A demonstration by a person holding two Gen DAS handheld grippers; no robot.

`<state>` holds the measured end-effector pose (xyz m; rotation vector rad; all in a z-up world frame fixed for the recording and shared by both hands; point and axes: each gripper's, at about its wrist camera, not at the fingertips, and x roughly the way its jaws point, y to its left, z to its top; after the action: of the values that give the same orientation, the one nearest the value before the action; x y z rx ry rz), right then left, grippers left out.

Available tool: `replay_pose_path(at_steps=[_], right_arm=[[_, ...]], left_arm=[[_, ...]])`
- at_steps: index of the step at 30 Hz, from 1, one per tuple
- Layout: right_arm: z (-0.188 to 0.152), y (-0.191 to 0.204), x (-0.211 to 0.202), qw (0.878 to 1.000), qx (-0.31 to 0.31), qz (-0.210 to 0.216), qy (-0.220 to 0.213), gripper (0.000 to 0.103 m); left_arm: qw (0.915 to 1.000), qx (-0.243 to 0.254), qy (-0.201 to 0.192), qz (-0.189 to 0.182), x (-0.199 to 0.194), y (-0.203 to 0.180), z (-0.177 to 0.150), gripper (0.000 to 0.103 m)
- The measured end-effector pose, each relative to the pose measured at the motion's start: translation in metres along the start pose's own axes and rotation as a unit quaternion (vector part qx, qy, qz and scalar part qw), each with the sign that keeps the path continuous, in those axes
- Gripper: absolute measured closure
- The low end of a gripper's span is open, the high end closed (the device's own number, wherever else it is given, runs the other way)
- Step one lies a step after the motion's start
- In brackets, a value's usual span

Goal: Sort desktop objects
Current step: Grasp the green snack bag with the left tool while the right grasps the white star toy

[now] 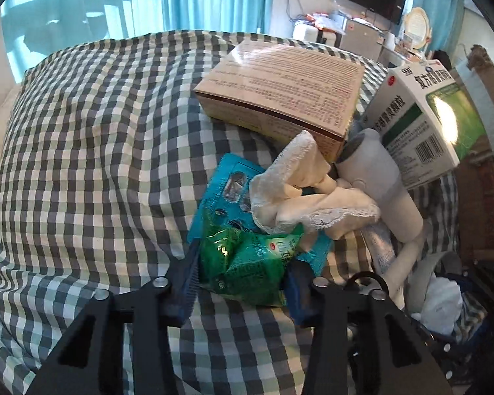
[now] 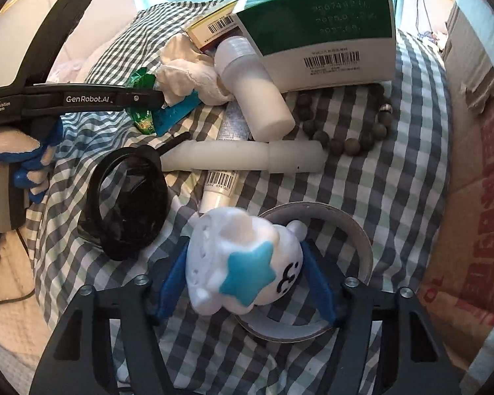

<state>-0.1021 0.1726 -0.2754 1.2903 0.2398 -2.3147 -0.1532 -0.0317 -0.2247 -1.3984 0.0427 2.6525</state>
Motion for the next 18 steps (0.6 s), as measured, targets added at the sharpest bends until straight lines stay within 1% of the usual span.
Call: replay_pose_path(at_steps=[6, 9, 11, 13, 14, 18], right_arm=[[0.002, 0.008, -0.014, 0.999, -0.016, -0.011, -0.028, 0.038], [0.002, 0.018, -0.023, 0.999, -0.026, -0.018, -0.044, 0.038], [0.004, 0.023, -0.029, 0.997, -0.035, -0.03, -0.057, 0.038], [0.004, 0.028, -0.036, 0.996, -0.043, -0.033, -0.07, 0.038], [0.006, 0.03, -0.04, 0.995, -0.045, -0.035, -0.077, 0.038], [0.009, 0.034, -0.058, 0.992, -0.052, -0.044, -0.105, 0.038]], left_arm=[[0.9999, 0.005, -0.01, -0.005, -0.01, 0.001, 0.003, 0.061], [0.9997, 0.008, -0.024, -0.001, -0.026, 0.002, 0.005, 0.061], [0.9994, 0.009, -0.033, -0.003, -0.036, 0.001, 0.005, 0.061], [0.9989, 0.004, -0.042, -0.018, -0.047, 0.001, 0.007, 0.061], [0.9985, 0.003, -0.049, -0.024, -0.054, 0.0, 0.008, 0.061], [0.9958, 0.009, -0.088, -0.022, -0.087, -0.005, 0.01, 0.061]])
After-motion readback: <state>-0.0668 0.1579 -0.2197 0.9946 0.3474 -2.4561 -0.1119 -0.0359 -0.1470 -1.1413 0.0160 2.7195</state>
